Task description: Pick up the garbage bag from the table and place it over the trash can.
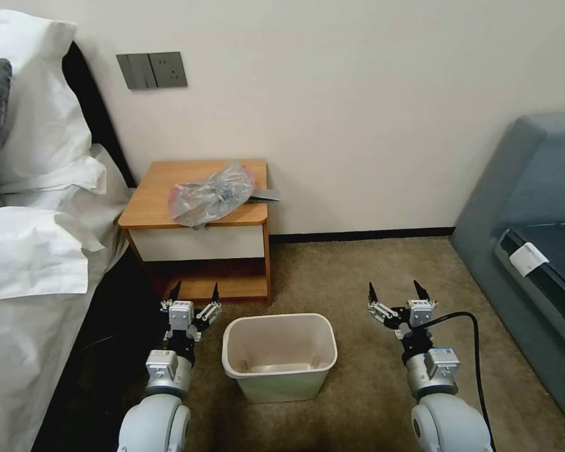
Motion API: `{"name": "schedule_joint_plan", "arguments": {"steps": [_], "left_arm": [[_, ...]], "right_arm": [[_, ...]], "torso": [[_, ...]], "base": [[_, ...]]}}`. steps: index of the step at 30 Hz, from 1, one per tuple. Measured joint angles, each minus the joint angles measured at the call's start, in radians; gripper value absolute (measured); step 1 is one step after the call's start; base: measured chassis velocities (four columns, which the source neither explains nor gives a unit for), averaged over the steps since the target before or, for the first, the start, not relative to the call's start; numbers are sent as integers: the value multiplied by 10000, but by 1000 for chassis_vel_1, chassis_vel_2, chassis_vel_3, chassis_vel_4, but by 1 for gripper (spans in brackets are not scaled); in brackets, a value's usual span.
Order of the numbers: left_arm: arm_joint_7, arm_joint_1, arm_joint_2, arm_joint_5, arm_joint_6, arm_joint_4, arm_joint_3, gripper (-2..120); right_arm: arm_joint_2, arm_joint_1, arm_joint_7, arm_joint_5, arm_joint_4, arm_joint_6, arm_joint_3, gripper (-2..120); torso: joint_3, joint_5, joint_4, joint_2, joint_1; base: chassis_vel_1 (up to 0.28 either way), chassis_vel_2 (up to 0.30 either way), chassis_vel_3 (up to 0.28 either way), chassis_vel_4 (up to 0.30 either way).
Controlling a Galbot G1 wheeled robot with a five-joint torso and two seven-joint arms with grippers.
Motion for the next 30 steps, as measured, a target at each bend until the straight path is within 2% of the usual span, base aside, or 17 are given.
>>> {"name": "schedule_joint_plan", "arguments": {"steps": [27, 29, 30], "left_arm": [[0, 1, 0, 0, 0, 0, 0, 84], [0, 16, 0, -39, -10, -19, -35, 84], [0, 57, -5, -139, -45, -68, -119, 89]], "right_arm": [[0, 0, 0, 0, 0, 0, 0, 100], [0, -18, -1, 0, 46, 18, -25, 100], [-1, -65, -21, 0, 142, 61, -92, 100]], "torso": [[0, 0, 0, 0, 0], [0, 0, -1, 0, 0], [0, 0, 0, 0, 0]], "base": [[0, 0, 0, 0], [0, 0, 0, 0], [0, 0, 0, 0]]}}
